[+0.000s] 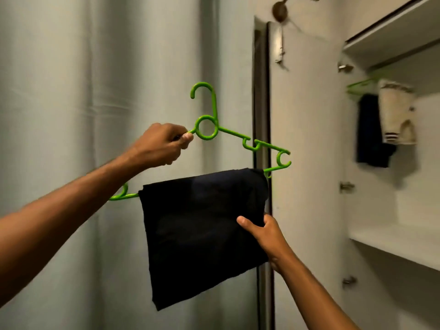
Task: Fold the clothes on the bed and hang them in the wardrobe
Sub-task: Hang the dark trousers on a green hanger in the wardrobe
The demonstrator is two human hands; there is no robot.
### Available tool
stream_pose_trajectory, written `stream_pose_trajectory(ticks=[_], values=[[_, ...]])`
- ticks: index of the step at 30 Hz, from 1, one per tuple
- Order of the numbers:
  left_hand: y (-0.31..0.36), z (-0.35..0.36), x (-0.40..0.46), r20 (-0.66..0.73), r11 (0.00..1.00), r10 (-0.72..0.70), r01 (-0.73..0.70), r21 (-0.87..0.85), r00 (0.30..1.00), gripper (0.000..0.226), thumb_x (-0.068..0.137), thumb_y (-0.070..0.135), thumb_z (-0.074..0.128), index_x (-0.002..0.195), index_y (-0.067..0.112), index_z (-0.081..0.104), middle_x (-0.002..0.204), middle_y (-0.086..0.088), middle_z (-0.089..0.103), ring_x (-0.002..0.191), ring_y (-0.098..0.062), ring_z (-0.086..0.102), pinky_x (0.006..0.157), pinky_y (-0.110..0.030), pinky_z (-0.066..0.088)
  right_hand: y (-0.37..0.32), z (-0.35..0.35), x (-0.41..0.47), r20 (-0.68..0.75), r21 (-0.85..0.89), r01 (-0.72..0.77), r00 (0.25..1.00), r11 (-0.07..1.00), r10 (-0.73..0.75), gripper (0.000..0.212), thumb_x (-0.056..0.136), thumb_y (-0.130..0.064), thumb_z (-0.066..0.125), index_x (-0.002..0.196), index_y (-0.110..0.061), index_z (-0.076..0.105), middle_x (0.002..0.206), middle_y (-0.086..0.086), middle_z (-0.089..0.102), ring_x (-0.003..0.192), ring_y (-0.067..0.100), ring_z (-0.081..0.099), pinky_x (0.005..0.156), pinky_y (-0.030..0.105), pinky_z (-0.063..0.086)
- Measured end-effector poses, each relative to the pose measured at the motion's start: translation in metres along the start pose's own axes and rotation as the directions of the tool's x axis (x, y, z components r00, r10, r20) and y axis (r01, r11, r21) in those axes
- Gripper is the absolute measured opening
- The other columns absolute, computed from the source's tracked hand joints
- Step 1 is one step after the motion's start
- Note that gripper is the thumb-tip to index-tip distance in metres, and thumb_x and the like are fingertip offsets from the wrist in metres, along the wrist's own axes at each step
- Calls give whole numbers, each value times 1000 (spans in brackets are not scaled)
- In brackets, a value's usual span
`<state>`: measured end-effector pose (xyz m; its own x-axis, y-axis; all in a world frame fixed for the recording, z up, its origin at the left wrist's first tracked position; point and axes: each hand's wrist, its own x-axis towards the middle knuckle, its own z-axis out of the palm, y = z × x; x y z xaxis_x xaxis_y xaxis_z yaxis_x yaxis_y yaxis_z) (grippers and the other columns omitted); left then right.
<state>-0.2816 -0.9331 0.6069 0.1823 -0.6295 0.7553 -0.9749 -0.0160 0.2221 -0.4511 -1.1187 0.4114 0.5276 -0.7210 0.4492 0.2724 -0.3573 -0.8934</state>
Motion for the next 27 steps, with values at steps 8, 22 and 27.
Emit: stream_pose_trajectory(ticks=[8,22,27], values=[[85,148,122,56,971,232,-227,-81,971,38,104,35,47,72,15,55,56,1,58,45,-13,56,50,-23,42,10,-169,35,-312,-121,21,948,992,-58,33,88,-32,73,118,-20,66,108,-6,75,98,13,71,91,37,58],[283,363,291,-28,858,492,-490,-156,870,40,104,45,42,76,18,53,69,-5,63,57,-21,64,65,-37,56,-4,-426,65,-687,-275,80,681,958,-254,16,88,-29,73,103,-31,67,99,-13,75,93,10,71,81,28,57],[376,437,341,-176,809,538,-563,-170,825,42,103,48,42,67,24,42,69,0,48,73,-27,52,61,-35,37,-23,-531,60,-673,-297,104,682,949,-285,23,87,-28,74,109,-27,67,101,-10,76,94,11,73,82,30,58]])
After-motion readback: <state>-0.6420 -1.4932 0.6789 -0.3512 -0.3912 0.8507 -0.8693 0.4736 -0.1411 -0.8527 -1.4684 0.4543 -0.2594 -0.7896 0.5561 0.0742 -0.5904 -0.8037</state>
